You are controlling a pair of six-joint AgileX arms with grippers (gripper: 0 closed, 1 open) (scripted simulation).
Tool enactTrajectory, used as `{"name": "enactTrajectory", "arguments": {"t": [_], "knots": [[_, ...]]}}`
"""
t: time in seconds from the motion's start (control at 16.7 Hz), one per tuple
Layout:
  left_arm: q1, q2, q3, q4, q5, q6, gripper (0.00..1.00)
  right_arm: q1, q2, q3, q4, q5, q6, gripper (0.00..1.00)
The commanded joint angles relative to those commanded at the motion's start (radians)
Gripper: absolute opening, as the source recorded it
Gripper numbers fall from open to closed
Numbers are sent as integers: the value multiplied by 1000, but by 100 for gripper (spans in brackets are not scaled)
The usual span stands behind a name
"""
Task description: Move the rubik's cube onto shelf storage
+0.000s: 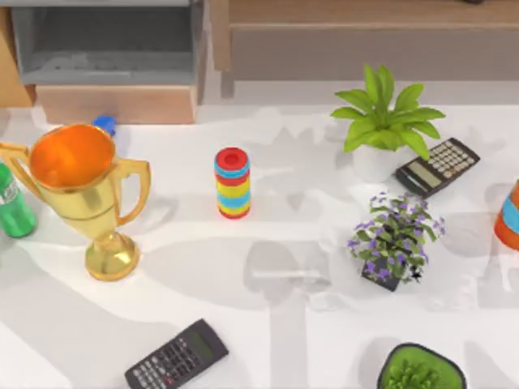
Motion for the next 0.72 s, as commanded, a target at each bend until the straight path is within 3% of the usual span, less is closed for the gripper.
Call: {"name": "enactTrajectory", "arguments": {"t": [0.18, 0.72], "knots": [[0, 0, 0, 0, 0, 0, 2, 0, 0, 0, 0, 0, 0, 100], [4, 9, -1, -9, 0, -5, 0, 0, 0, 0, 0, 0, 0, 100]]}}
